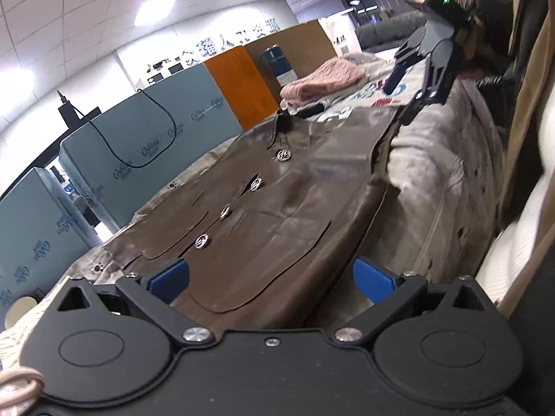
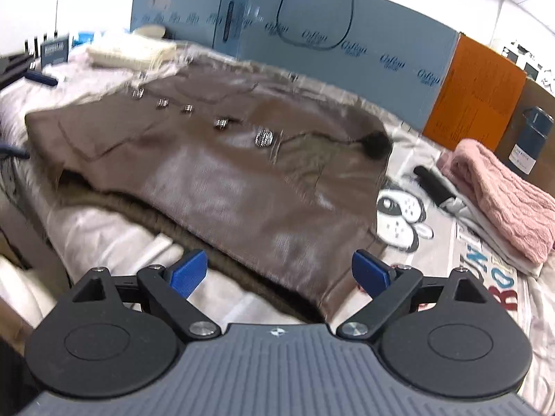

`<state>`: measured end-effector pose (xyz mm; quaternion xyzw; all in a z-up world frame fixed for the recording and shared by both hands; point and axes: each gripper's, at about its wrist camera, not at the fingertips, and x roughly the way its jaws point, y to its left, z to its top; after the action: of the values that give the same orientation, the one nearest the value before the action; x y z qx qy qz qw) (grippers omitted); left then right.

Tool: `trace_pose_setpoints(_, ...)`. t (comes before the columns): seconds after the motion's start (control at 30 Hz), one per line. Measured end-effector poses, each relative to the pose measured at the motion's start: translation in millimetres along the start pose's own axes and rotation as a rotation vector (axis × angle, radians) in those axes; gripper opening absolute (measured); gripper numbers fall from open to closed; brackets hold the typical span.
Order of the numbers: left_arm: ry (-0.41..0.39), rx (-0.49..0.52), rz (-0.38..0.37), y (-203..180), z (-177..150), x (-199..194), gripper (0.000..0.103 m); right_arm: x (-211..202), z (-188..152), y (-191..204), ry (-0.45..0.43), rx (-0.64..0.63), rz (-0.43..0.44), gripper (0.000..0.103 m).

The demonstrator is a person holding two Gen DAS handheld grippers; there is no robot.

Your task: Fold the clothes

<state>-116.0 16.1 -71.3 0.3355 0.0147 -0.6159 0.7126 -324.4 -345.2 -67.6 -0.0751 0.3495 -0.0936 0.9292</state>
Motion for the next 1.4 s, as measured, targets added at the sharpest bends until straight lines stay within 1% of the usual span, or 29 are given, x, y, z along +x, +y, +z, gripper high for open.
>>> trace_pose_setpoints(0.1,0.021,-0.002,0.019,1,-6,2,0.103,3,-3,3,0.049,-0.024,-0.01,0.09)
trace_pose_setpoints(0.2,0.042,-0.01,0.025,2,-11,3,0.103,8,-3,6,0.078,-0.04,-0.006,0.09)
trace_pose_setpoints(0.4,0.072,0.007,0.058,3,-21,3,0.103,16,6,13,0.089,-0.089,-0.001,0.09)
trace_pose_setpoints(0.63,0.038,0.017,0.056,4,-17,12,0.103,29,22,33,0.073,-0.165,0.032,0.09)
trace_pose_setpoints(0.77,0.042,-0.014,0.045,12,-17,17,0.103,31,27,34,0.084,-0.194,0.027,0.09)
trace_pose_setpoints(0.83,0.057,-0.045,0.04,19,-17,19,0.103,30,25,28,0.096,-0.202,0.0,0.09)
trace_pose_setpoints(0.93,0.088,-0.093,0.063,27,-16,21,0.103,28,22,20,0.112,-0.213,-0.042,0.09)
trace_pose_setpoints(1.0,0.105,-0.112,0.09,29,-15,22,0.103,26,19,20,0.107,-0.251,-0.074,0.09)
trace_pose_setpoints(1.07,0.122,-0.12,0.1,29,-15,23,0.103,24,17,23,0.094,-0.297,-0.098,0.09)
trace_pose_setpoints(1.17,0.146,-0.121,0.098,29,-16,24,0.103,24,17,29,0.062,-0.343,-0.084,0.09)
trace_pose_setpoints(1.27,0.147,-0.127,0.095,30,-17,23,0.102,27,20,33,0.032,-0.366,-0.043,0.088)
trace_pose_setpoints(1.4,0.137,-0.138,0.089,32,-19,23,0.102,29,23,35,0.015,-0.392,-0.02,0.084)
